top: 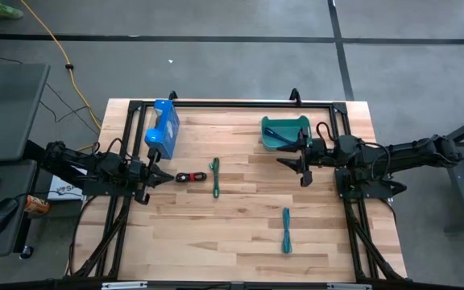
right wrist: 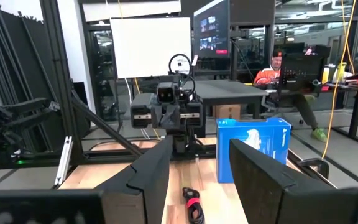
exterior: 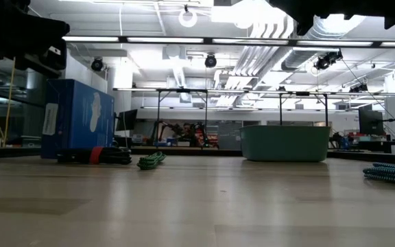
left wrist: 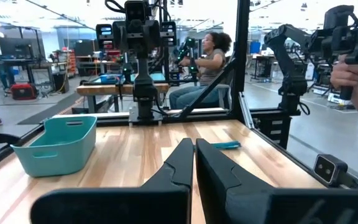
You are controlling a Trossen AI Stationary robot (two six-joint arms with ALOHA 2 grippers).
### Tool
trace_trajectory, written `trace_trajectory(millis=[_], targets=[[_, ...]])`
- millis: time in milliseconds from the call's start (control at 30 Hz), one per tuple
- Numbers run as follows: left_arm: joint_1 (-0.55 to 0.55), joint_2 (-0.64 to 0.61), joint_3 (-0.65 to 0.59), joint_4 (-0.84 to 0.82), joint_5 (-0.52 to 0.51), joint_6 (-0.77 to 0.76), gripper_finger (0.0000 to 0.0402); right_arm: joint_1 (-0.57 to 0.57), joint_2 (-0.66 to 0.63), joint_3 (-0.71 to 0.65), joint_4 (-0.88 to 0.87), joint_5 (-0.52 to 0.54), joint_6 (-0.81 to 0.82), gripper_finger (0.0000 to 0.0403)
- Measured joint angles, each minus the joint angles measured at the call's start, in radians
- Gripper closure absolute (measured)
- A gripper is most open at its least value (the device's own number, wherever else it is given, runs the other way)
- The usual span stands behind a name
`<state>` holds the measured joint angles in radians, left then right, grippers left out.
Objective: Pick and place USB-C Cables
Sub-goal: Put the black charger cable into the green bin
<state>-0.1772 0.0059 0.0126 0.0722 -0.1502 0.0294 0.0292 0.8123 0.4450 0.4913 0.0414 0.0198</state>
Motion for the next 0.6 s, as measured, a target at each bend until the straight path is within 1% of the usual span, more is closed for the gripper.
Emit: trace_trajectory(millis=[200, 600], targets=[[0.0, 0.0, 0.0, 0.0, -0.06, 0.001, 0.0401, 0.0, 0.0, 0.0, 0.0, 0.0, -0.001, 0.0245], [0.0, 0.0, 0.0, 0.0, -0.068, 0.0, 0.0401, 0.0, 0.0, 0.0, -0.015, 0.008, 0.003, 0.0245]])
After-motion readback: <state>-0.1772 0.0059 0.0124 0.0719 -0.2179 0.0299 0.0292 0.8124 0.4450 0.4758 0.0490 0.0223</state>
